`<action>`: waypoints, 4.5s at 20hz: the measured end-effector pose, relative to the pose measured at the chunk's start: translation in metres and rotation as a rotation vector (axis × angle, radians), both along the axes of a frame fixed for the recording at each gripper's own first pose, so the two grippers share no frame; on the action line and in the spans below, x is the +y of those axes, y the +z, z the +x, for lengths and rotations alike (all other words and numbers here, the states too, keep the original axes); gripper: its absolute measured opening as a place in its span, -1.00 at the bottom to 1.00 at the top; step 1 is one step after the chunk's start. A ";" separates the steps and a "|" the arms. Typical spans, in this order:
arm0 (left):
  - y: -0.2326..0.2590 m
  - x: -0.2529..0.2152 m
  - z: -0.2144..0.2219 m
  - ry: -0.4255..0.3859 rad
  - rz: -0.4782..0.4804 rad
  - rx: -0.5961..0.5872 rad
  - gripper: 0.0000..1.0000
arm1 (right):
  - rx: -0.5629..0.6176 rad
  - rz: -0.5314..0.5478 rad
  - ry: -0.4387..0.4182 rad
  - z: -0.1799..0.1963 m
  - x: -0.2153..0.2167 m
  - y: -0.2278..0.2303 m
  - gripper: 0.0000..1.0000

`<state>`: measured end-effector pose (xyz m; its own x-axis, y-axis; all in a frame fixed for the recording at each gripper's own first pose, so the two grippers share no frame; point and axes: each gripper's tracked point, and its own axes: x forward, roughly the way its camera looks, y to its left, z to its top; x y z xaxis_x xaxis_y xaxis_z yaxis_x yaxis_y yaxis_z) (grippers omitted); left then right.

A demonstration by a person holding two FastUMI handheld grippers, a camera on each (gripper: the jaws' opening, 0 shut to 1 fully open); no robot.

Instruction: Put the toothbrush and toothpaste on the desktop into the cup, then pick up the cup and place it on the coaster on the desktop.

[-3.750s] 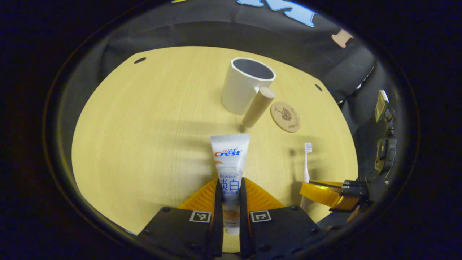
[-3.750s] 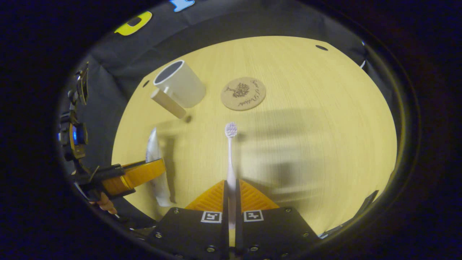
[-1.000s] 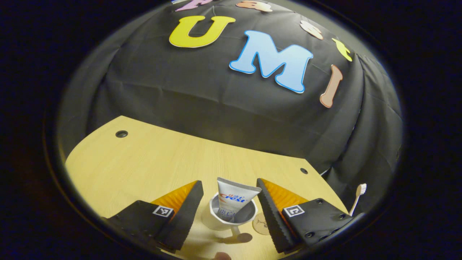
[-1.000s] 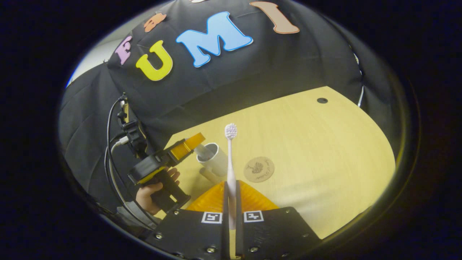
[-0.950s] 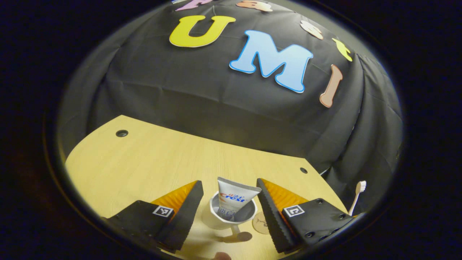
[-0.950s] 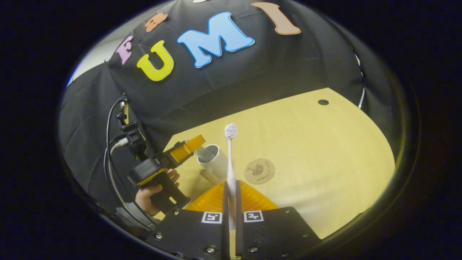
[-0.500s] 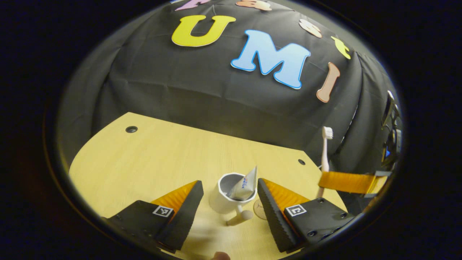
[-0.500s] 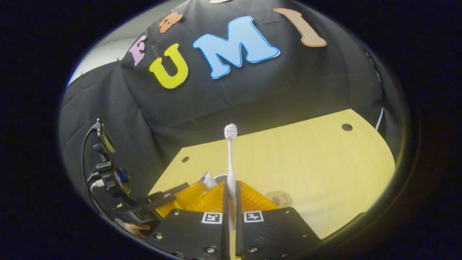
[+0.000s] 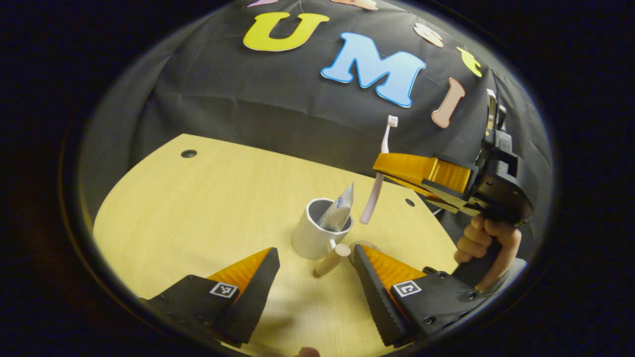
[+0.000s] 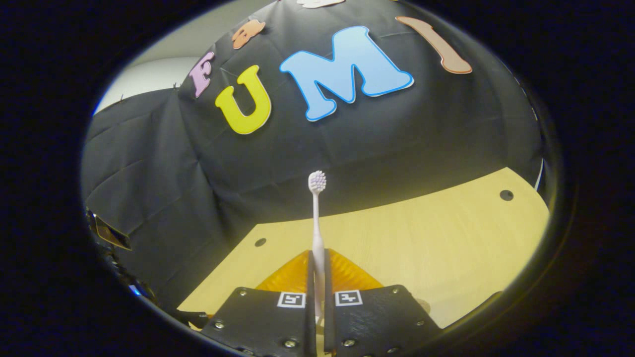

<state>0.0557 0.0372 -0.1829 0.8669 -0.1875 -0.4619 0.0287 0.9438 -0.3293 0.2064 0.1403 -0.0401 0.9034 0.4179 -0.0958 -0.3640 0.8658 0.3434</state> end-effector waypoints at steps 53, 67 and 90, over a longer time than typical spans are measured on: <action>-0.072 -0.017 0.027 0.036 0.103 0.544 0.80 | 0.174 -0.257 -0.210 -0.135 -0.183 -0.067 0.83; -0.097 -0.021 0.032 0.039 0.199 0.650 -0.15 | 0.247 -0.177 -0.245 -0.133 -0.219 -0.088 0.84; -0.065 -0.099 0.023 -0.116 0.304 0.453 -0.43 | 0.277 -0.124 -0.269 -0.142 -0.233 -0.095 0.84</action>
<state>0.0783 -0.0617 -0.2474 0.5506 -0.0700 -0.8318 0.0573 0.9973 -0.0461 0.0642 -0.0930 -0.1350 0.9118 0.1399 -0.3860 -0.0268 0.9585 0.2840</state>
